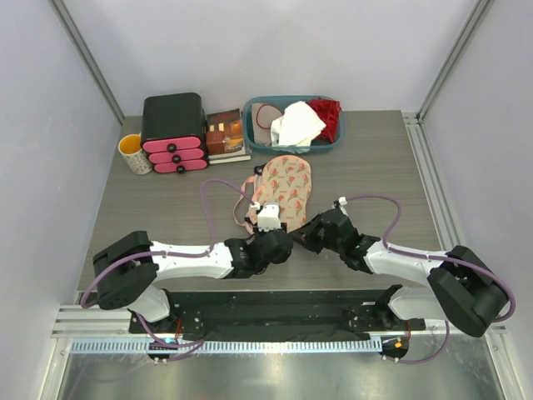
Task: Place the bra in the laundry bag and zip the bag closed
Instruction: Zip the zipper on the laundry bag.
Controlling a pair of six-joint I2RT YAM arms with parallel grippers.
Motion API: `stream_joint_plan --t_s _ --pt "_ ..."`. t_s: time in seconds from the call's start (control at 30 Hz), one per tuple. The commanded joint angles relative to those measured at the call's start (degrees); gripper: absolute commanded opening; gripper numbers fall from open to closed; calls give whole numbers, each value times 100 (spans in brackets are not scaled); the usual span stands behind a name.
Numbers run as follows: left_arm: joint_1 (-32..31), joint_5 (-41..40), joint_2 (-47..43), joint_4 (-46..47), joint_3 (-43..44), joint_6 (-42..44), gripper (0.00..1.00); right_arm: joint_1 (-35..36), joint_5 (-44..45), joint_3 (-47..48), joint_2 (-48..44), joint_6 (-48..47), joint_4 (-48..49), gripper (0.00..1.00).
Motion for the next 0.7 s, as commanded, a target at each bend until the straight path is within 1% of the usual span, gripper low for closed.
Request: stream_joint_plan --t_s 0.0,0.23,0.43,0.47,0.57,0.67 --pt "70 -366 113 -62 291 197 42 38 -102 165 -150 64 160 14" --pt "123 -533 315 -211 493 259 27 38 -138 139 -176 73 169 13" --pt "132 -762 395 -528 678 303 13 38 -147 86 -229 81 195 12" --pt "132 -788 395 -554 695 303 7 38 -138 68 -264 81 186 11" --pt "149 -884 429 -721 748 276 1 38 -120 42 -299 81 169 11" --pt "176 -981 491 -958 818 189 0 38 -120 7 -335 90 169 11"
